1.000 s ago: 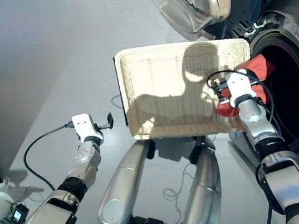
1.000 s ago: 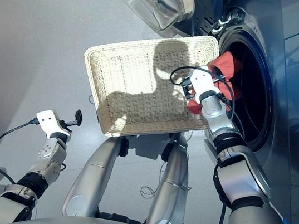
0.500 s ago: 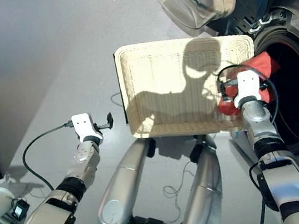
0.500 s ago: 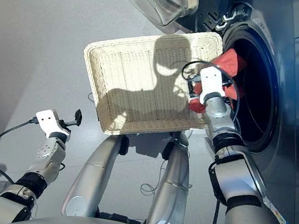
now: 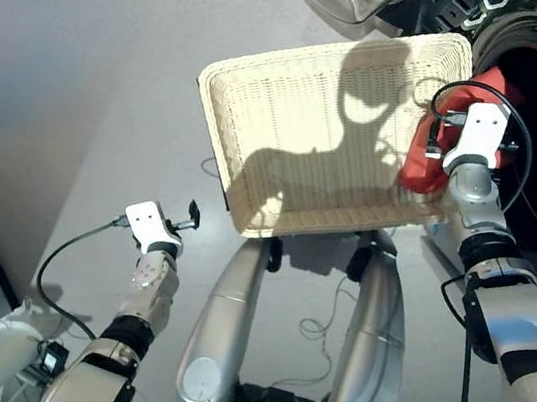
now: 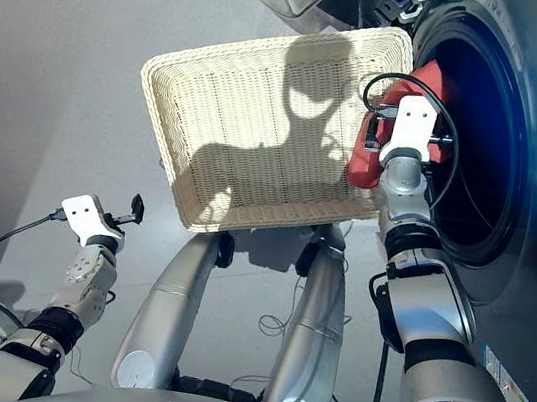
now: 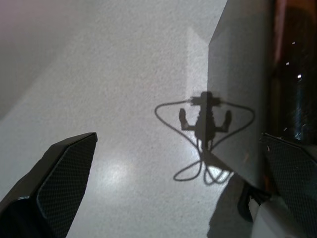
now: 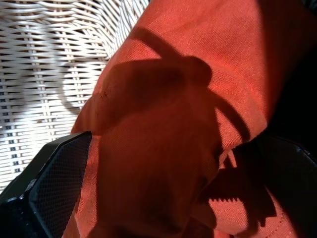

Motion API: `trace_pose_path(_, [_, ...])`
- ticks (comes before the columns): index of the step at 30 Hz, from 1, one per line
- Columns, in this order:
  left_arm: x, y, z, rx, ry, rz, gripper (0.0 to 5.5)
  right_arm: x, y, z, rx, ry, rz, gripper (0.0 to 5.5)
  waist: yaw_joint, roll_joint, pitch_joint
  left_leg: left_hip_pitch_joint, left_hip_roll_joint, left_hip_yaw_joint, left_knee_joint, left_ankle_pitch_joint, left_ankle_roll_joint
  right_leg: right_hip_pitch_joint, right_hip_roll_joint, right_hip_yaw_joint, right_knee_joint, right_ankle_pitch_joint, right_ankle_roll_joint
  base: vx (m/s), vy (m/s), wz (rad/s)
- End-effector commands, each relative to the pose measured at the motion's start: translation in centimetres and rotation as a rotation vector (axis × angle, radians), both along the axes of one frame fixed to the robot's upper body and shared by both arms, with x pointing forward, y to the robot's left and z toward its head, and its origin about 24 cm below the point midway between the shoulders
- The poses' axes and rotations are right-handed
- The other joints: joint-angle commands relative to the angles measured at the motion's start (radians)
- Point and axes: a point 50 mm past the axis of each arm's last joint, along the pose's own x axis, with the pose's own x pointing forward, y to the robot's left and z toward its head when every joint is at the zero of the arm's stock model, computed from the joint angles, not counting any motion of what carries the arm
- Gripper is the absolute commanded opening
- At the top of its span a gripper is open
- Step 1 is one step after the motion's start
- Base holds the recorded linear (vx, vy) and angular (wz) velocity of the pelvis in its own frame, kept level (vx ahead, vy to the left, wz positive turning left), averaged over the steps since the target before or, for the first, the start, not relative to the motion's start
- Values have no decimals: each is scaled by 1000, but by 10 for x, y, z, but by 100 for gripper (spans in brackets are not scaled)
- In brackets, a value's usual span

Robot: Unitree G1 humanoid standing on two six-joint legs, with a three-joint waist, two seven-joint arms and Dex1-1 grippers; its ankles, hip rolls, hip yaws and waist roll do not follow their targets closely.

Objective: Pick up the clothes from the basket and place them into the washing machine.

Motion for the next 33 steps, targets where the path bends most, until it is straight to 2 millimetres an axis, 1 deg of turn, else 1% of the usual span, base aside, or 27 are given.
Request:
trace_pose_path(1, [-10, 17, 3, 27, -32, 26, 550, 1, -7, 9, -1, -2, 50, 550, 12, 64, -36, -17, -13, -30, -6, -27, 2, -5, 16, -38, 89, -62, 41, 0, 0, 0])
trace_pose_path(3, [-10, 18, 3, 22, -32, 22, 550, 3, -8, 17, -4, -13, 54, 550, 12, 64, -34, -27, -13, -29, 4, -28, 1, -12, 16, -36, 95, -62, 40, 0, 0, 0])
trace_pose_path(4, [-9, 17, 4, 18, -36, 21, 550, 4, -8, 19, 23, -22, 49, 550, 11, 64, -31, -32, -13, -28, 9, -29, 0, -19, 17, -34, 103, -63, 39, 0, 0, 0])
trace_pose_path(6, [-9, 18, 4, 17, -34, 22, 550, 4, -8, 20, 36, -24, 52, 550, 11, 64, -29, -37, -13, -27, 12, -29, 0, -24, 17, -31, 108, -65, 39, 0, 0, 0])
trace_pose_path(8, [-10, 18, 3, 11, -30, 22, 550, 6, -8, 30, 57, -49, 58, 550, 12, 68, -20, -56, -13, -29, 36, -33, 0, -41, 17, -27, 133, -68, 37, 0, 0, 0])
trace_pose_path(9, [-10, 18, 3, 10, -30, 22, 550, 6, -8, 30, 57, -49, 59, 550, 12, 68, -20, -57, -13, -29, 37, -33, 0, -42, 17, -27, 134, -69, 37, 0, 0, 0])
trace_pose_path(11, [-10, 18, 4, 11, -32, 19, 550, 8, -7, 36, 39, -57, 67, 550, 11, 70, -7, -74, -12, -29, 63, -37, -1, -58, 17, -26, 160, -72, 36, 0, 0, 0])
trace_pose_path(14, [-11, 18, 3, 11, -28, 17, 550, 9, -4, 37, 24, -53, 83, 550, 10, 71, 1, -90, -11, -29, 85, -41, 0, -70, 17, -23, 177, -73, 35, 0, 0, 0])
trace_pose_path(15, [-11, 18, 3, 11, -28, 17, 550, 9, -3, 38, 18, -53, 86, 462, 9, 71, 2, -91, -11, -30, 88, -41, 0, -72, 17, -24, 180, -72, 34, 0, 0, 0])
trace_pose_path(16, [-11, 18, 3, 11, -28, 18, 550, 9, -3, 38, 16, -53, 88, 261, 7, 70, 3, -92, -11, -30, 86, -40, 0, -74, 17, -24, 180, -72, 34, 0, 0, 0])
trace_pose_path(17, [-11, 18, 3, 11, -28, 18, 550, 9, -2, 38, 16, -53, 88, 0, 7, 70, 3, -92, -11, -30, 86, -40, 0, -74, 17, -24, 180, -72, 34, 0, 0, 0])
trace_pose_path(26, [-8, 20, 6, 13, -41, 31, 550, 8, 1, 29, 33, -40, 85, 0, 4, 64, -4, -79, -7, -26, 70, -36, -2, -63, 20, -27, 169, -69, 33, 0, 0, 0])
trace_pose_path(33, [-9, 22, 4, 18, -29, 39, 550, 4, -2, 19, 80, -53, 61, 0, -3, 55, -18, -39, -4, -26, 29, -29, -5, -23, 22, -32, 126, -63, 36, 0, 0, 0])
